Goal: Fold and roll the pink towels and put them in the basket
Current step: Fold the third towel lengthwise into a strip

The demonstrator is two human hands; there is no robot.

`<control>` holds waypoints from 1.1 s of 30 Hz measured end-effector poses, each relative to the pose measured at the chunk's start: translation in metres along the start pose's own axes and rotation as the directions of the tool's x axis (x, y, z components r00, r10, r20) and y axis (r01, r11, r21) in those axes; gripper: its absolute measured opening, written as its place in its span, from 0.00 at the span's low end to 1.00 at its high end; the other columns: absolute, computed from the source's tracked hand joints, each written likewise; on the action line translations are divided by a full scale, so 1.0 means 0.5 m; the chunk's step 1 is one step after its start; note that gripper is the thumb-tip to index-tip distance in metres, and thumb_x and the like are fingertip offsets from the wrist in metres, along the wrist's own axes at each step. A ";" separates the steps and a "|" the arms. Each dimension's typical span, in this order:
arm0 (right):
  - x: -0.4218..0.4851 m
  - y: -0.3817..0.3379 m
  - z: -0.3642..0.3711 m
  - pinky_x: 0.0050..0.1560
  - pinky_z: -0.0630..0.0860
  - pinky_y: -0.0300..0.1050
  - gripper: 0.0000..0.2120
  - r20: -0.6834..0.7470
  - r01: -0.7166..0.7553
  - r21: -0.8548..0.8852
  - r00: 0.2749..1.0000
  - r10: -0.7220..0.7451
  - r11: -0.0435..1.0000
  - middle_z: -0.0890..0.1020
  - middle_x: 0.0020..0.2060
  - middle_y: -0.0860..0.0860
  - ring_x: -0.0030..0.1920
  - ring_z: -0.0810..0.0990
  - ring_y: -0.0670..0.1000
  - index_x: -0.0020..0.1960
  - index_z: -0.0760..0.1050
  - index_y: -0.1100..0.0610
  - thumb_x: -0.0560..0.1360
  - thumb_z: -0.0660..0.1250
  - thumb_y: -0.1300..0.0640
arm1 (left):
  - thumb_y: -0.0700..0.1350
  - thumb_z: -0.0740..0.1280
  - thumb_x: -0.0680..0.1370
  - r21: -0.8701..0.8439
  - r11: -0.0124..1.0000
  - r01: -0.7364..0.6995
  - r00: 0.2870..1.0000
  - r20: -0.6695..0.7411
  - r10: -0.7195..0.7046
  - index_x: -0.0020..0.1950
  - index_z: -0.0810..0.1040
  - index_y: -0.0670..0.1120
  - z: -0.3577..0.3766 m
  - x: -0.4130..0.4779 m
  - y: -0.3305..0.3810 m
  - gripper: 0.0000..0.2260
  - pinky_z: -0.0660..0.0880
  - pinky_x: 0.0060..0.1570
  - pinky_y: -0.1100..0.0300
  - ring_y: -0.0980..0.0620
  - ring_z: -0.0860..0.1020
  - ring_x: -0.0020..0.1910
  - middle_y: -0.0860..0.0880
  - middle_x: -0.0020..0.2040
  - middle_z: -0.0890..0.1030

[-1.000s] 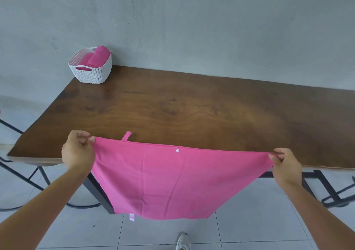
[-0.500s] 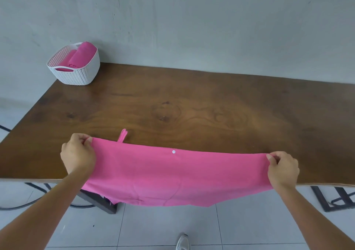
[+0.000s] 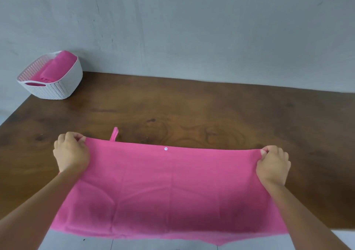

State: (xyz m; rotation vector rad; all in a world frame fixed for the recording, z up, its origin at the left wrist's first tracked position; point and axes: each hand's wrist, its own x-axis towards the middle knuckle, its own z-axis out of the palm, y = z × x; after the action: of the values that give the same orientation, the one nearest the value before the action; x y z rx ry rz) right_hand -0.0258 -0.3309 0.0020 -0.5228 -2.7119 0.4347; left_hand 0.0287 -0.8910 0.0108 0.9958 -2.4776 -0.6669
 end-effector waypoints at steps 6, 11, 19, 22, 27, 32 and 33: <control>0.082 -0.033 0.029 0.54 0.69 0.57 0.04 0.012 0.002 0.000 1.000 -0.002 1.000 0.79 0.49 0.57 0.54 0.73 0.61 0.51 0.76 0.57 0.79 0.64 0.63 | 0.36 0.64 0.80 0.033 0.998 -0.051 0.998 -0.026 0.052 0.52 0.78 0.40 0.048 0.046 0.043 0.04 0.67 0.60 0.38 0.32 0.71 0.58 0.33 0.56 0.75; 0.140 -0.058 0.056 0.55 0.68 0.58 0.05 0.026 0.016 0.001 1.000 -0.016 1.000 0.79 0.50 0.58 0.55 0.72 0.62 0.51 0.76 0.57 0.78 0.64 0.64 | 0.37 0.62 0.81 0.077 0.993 -0.088 0.995 -0.031 0.091 0.54 0.77 0.38 0.082 0.096 0.075 0.05 0.67 0.60 0.37 0.30 0.71 0.57 0.32 0.56 0.74; 0.245 -0.103 0.118 0.55 0.68 0.60 0.05 0.007 0.038 -0.003 0.999 -0.038 0.999 0.78 0.52 0.62 0.56 0.72 0.65 0.51 0.76 0.59 0.78 0.64 0.64 | 0.37 0.60 0.81 0.098 0.990 -0.102 0.993 -0.048 0.107 0.56 0.75 0.38 0.148 0.186 0.111 0.07 0.66 0.60 0.38 0.31 0.70 0.58 0.32 0.58 0.73; 0.288 -0.128 0.136 0.56 0.68 0.61 0.05 0.015 0.041 0.001 0.999 -0.041 0.999 0.77 0.53 0.63 0.57 0.72 0.66 0.52 0.76 0.59 0.78 0.63 0.64 | 0.37 0.59 0.81 0.097 0.990 -0.104 0.993 -0.043 0.109 0.57 0.75 0.39 0.166 0.220 0.134 0.08 0.65 0.62 0.40 0.32 0.70 0.60 0.33 0.60 0.72; 0.360 -0.176 0.171 0.58 0.67 0.61 0.07 0.044 0.041 -0.022 0.998 -0.040 0.999 0.77 0.55 0.63 0.58 0.71 0.66 0.54 0.76 0.59 0.79 0.61 0.63 | 0.37 0.58 0.81 0.099 0.991 -0.095 0.994 -0.051 0.100 0.57 0.75 0.39 0.202 0.283 0.167 0.08 0.65 0.62 0.43 0.34 0.70 0.60 0.34 0.61 0.72; 0.424 -0.214 0.206 0.59 0.67 0.61 0.08 0.047 0.049 -0.025 0.998 -0.047 0.999 0.77 0.57 0.64 0.60 0.71 0.66 0.55 0.76 0.60 0.80 0.60 0.62 | 0.37 0.58 0.81 0.110 0.989 -0.098 0.993 -0.054 0.104 0.58 0.75 0.38 0.233 0.340 0.193 0.09 0.65 0.63 0.44 0.34 0.71 0.60 0.34 0.61 0.72; 0.434 -0.221 0.212 0.60 0.67 0.61 0.08 0.046 0.050 -0.022 0.998 -0.049 0.998 0.77 0.57 0.64 0.60 0.71 0.66 0.55 0.76 0.60 0.80 0.60 0.61 | 0.37 0.58 0.81 0.113 0.989 -0.100 0.993 -0.051 0.106 0.58 0.75 0.38 0.240 0.350 0.198 0.09 0.65 0.63 0.44 0.34 0.71 0.60 0.34 0.62 0.72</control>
State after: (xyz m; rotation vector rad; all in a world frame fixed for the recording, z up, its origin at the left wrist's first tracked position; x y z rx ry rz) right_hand -0.2891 -0.3649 0.0058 -0.4557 -2.7700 0.4066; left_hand -0.2031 -0.9201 -0.0012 0.9045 -2.5189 -0.4677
